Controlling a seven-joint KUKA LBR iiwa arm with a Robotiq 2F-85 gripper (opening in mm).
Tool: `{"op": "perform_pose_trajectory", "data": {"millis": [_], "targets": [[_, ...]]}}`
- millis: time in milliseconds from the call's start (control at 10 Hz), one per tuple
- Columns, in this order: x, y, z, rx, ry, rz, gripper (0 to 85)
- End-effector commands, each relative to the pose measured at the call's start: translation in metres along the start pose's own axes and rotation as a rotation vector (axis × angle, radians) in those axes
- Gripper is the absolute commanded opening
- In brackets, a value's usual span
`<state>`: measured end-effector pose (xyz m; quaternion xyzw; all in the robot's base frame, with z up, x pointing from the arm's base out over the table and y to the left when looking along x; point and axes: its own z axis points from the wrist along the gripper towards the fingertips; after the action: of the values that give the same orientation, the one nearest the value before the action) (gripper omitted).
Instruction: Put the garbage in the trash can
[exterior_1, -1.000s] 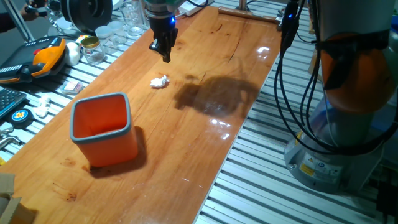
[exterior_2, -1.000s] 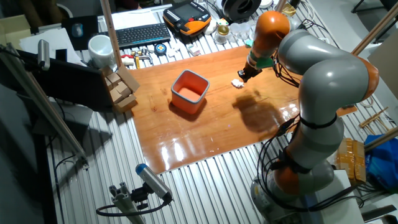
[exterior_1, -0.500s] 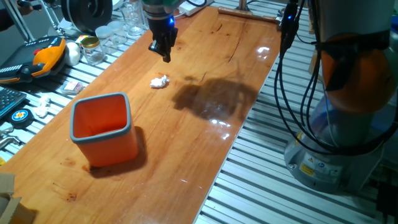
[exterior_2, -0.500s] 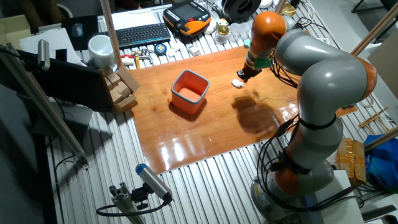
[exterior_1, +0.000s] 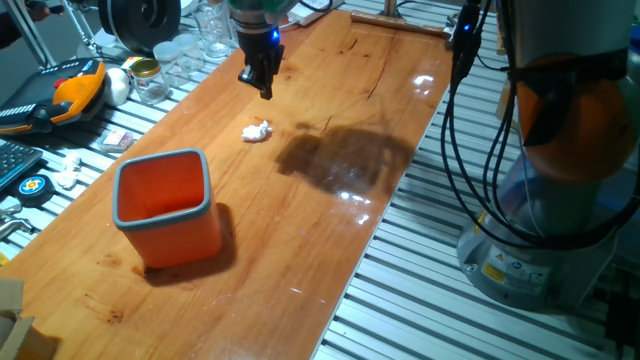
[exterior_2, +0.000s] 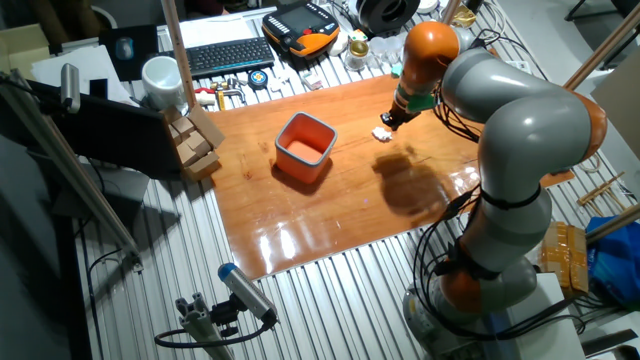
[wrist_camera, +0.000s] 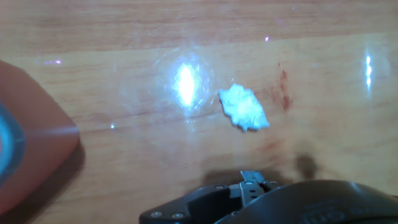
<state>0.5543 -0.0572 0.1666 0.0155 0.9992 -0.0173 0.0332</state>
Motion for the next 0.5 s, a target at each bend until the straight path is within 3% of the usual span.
{"op": "perform_pose_trajectory", "data": {"millis": [0, 100, 400], "targets": [[-0.004, -0.003, 0.004, -0.004, 0.0, -0.002, 0.0], [-0.011, -0.006, 0.013, -0.008, -0.006, -0.009, 0.0], [-0.02, -0.008, 0.034, -0.018, -0.012, -0.007, 0.0]]}}
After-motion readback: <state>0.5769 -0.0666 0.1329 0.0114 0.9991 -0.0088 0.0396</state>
